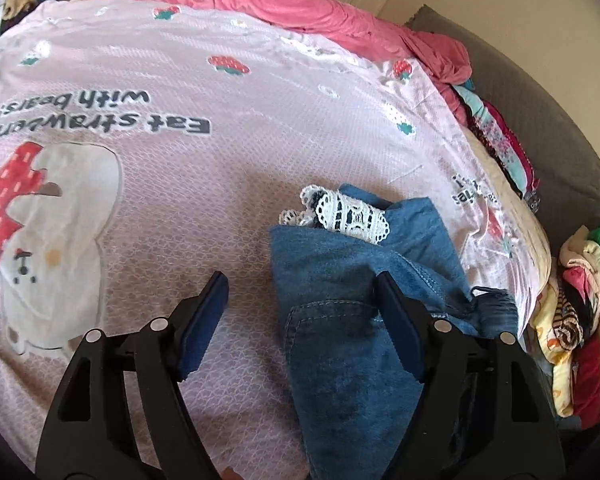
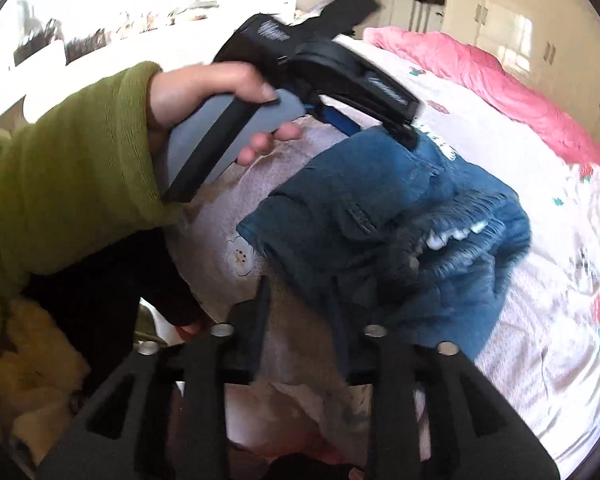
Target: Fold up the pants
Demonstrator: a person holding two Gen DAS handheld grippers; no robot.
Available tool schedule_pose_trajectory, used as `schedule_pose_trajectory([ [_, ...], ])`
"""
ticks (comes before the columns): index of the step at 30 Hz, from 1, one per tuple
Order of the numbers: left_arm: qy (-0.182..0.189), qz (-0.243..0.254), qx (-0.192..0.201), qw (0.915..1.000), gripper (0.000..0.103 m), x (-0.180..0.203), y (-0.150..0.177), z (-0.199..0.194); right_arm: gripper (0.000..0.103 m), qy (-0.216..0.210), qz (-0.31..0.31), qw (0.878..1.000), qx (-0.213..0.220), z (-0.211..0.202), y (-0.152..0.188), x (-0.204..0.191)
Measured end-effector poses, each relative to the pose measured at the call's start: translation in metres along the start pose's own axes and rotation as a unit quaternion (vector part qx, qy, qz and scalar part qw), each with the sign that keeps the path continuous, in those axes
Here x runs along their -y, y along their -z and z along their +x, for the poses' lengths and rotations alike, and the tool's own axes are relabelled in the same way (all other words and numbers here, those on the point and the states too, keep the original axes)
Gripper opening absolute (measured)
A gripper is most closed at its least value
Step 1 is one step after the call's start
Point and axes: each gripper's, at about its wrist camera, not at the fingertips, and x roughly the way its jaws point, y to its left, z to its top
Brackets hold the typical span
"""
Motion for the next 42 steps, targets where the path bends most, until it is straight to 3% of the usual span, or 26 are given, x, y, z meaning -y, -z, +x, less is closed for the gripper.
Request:
schedule_pose_trajectory([
  [3,0.006,-0.005,0.014,0.9999,0.072,-0.001,0.000,-0.012,0.037,-0.002,0.041,0.999,0.022,-0.019,0.001,0.014],
  [9,-0.003,0.021,0.032,0.9993,0.076,0.010,0.002,-0.026,0.041,0.063,0.121,0.988,0.074,-0.050,-0.010,0.058],
  [12,-0.019,0.045,0.031,0.9983,0.076,0.019,0.004,-0.025,0.041,0.095,0.156,0.981,0.065,-0.043,-0.024,0.083],
  [15,-0.024,0.055,0.033,0.9976,0.078,0.021,0.005,-0.026,0.041,0.089,0.164,0.981,0.058,-0.029,-0.030,0.097],
  [19,-0.025,0.056,0.033,0.9976,0.079,0.020,0.005,-0.027,0.041,0.133,0.161,0.978,-0.001,-0.001,-0.013,0.099],
  [24,-0.025,0.059,0.029,0.9976,0.079,0.021,0.007,-0.026,0.043,0.111,0.201,0.973,0.010,-0.004,-0.004,0.105],
  [29,-0.021,0.063,0.033,0.9972,0.082,0.026,0.008,-0.030,0.053,0.099,0.231,0.966,0.060,-0.039,-0.003,0.107],
  [36,-0.013,0.071,0.025,0.9970,0.086,0.035,0.014,-0.033,0.054,0.104,0.275,0.955,0.047,-0.043,0.010,0.130],
  [42,-0.024,0.066,0.029,0.9971,0.086,0.033,0.018,-0.036,0.054,0.082,0.281,0.955,0.041,-0.036,0.016,0.131],
])
